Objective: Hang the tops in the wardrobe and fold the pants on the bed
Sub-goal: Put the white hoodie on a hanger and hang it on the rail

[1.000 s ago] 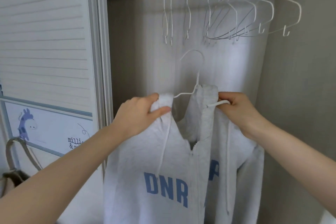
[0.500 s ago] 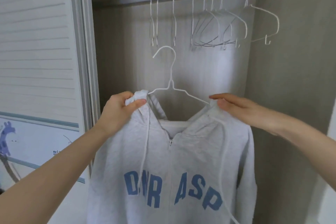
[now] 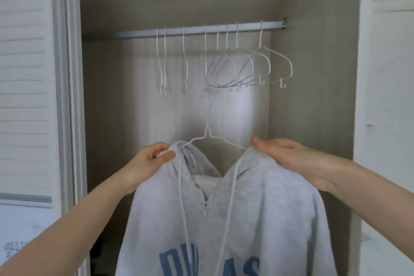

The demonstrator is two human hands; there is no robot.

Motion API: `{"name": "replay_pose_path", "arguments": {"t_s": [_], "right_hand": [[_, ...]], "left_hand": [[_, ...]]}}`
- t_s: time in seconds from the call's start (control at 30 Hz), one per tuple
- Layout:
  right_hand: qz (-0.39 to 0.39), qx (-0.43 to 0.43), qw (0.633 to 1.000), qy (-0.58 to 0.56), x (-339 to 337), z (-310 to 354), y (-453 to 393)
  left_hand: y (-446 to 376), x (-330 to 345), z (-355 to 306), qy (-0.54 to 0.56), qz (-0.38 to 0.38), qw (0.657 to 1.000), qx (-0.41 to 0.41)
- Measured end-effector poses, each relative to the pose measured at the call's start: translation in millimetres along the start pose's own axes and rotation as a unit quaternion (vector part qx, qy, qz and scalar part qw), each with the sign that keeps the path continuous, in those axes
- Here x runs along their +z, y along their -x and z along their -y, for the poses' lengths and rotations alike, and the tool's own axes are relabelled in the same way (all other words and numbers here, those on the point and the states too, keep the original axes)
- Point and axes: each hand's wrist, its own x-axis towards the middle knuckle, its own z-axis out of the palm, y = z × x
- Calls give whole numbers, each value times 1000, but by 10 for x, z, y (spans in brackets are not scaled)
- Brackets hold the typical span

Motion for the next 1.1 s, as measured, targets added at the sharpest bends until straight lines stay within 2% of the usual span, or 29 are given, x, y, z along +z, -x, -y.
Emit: {"name": "replay_pose_path", "arguments": {"t_s": [0.07,0.17,0.27,0.33,0.4,0.53,0.7,0.8,0.87,0.97,1.1], "right_hand": [[12,-10,1000,-5,-57,182,82],[-57,14,998,-16,-123,363,159],[-127,42,991,-15,-148,502,230],[-166,54,985,3,-169,558,286],[-215,69,974,28,-220,580,341],[-290,63,954,44,-365,621,444],[-350,42,936,18,-468,685,447],[-384,37,923,20,-517,744,303],[-398,38,916,30,-558,795,168],[-393,44,916,65,-596,883,-7],[-385,39,916,103,-612,1006,-159]], "left_hand": [[-150,158,-23,3,-35,999,28],[-409,421,-110,-42,-59,995,69],[-625,736,-244,-43,-18,997,61],[-692,962,-403,30,7,999,30],[-680,1197,-617,111,78,991,-1],[-630,1540,-929,121,196,973,5],[-545,1832,-1190,131,267,954,29],[-471,1934,-1250,110,269,955,59],[-430,1923,-1270,102,243,960,93],[-364,1838,-1246,57,192,965,170],[-187,1799,-1180,7,194,953,233]]}}
